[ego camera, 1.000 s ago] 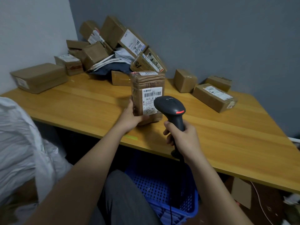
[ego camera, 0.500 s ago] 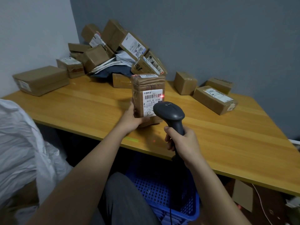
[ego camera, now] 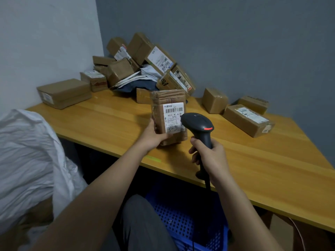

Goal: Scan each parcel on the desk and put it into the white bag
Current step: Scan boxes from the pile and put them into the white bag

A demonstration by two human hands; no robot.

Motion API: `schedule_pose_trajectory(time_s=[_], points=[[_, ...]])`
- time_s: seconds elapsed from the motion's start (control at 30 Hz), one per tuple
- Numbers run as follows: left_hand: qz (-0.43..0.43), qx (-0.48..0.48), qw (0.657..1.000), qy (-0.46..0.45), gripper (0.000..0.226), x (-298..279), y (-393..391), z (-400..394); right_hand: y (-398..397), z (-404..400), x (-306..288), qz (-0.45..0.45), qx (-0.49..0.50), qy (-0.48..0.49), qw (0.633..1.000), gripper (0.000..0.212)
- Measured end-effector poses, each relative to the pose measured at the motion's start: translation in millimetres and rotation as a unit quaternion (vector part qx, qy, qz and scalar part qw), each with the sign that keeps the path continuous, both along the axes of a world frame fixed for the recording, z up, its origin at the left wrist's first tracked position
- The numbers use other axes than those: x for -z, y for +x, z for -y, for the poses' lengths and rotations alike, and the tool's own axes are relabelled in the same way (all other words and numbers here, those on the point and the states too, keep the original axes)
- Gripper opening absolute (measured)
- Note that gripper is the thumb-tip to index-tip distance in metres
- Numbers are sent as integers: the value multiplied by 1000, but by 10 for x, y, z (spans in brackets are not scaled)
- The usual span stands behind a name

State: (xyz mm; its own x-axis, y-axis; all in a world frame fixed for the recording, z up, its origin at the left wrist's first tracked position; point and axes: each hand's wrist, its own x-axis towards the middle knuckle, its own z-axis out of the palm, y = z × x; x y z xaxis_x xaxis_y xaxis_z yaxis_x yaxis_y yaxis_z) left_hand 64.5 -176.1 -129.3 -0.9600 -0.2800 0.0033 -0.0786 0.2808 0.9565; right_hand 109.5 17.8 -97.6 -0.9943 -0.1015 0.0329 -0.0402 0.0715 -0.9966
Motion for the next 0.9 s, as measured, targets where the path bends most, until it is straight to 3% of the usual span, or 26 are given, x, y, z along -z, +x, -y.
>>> schedule_pose_trajectory(time_s=[0.13, 0.3, 0.4, 0.67, 0.8, 0.9], points=[[-22, -41, 999, -27, 77, -328, 192, 219, -102, 143, -219, 5, -20, -7, 1000, 13], [-64, -138, 986, -66, 101, -866, 608, 696, -160, 534, -474, -22, -57, -5, 998, 15], [-87, -198, 971, -97, 94, -1116, 976, 984, -111, 889, -646, -32, -107, 7, 994, 13], [-91, -325, 935, -106, 84, -1206, 2128, 1805, 240, 1815, -892, -32, -208, 37, 977, 11], [-24, -378, 915, -139, 91, -1044, 2762, 2208, 385, 2118, -795, -14, -237, 39, 971, 11], [101, -367, 908, -174, 92, -844, 3137, 2418, 456, 2307, -637, -18, -238, 52, 970, 14]])
